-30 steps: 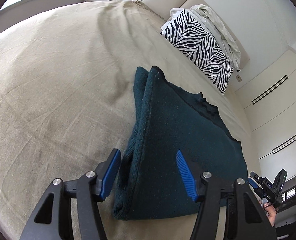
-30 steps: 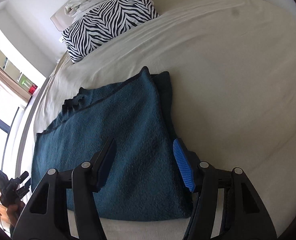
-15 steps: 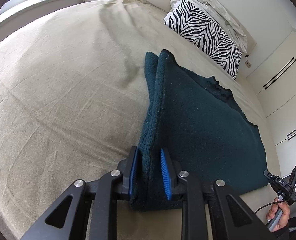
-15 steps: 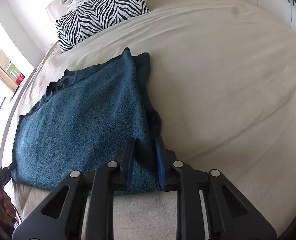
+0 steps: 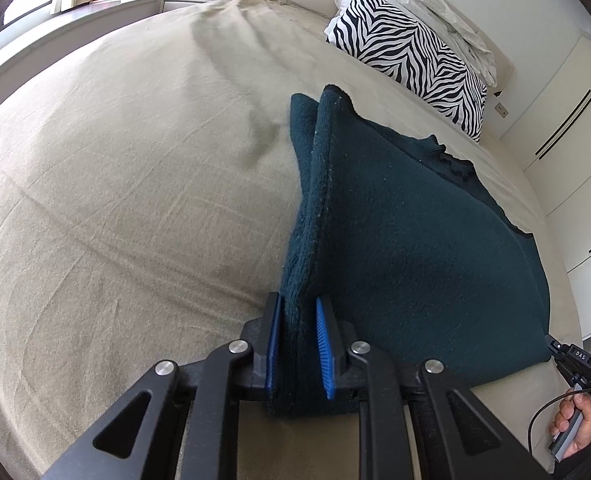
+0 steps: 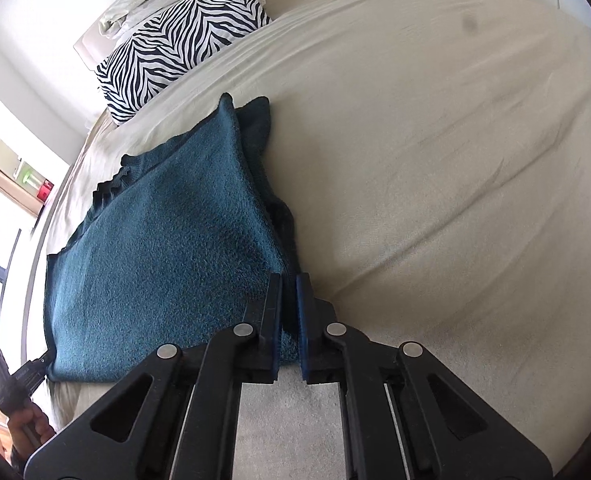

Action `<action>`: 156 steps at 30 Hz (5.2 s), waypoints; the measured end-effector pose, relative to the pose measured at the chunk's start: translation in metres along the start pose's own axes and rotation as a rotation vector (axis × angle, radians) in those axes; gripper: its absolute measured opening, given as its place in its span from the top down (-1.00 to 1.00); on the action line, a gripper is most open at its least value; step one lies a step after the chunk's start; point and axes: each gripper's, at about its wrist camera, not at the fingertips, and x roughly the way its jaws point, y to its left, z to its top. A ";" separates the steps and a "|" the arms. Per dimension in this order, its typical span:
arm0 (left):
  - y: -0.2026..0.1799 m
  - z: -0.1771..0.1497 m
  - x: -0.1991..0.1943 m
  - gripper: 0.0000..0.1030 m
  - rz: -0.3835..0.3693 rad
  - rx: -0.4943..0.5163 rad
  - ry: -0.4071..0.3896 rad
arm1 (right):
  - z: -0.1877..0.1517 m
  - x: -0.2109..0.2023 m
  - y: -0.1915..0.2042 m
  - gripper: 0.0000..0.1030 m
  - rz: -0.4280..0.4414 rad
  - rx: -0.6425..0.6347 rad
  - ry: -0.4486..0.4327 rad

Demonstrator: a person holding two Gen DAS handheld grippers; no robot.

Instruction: Fold small clothes

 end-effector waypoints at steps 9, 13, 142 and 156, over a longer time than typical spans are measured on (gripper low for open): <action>-0.055 0.016 -0.048 0.10 0.148 0.193 -0.174 | 0.008 -0.038 0.007 -0.07 -0.039 0.005 -0.067; -0.092 0.040 -0.023 -0.06 0.188 0.285 -0.187 | 0.027 -0.038 0.052 -0.08 0.118 -0.065 -0.085; 0.054 0.014 0.025 0.74 -0.570 -0.458 0.190 | -0.056 0.033 0.237 -0.13 0.679 -0.109 0.290; 0.040 0.022 0.015 0.77 -0.543 -0.390 0.142 | -0.014 0.190 0.348 -0.05 0.630 -0.107 0.524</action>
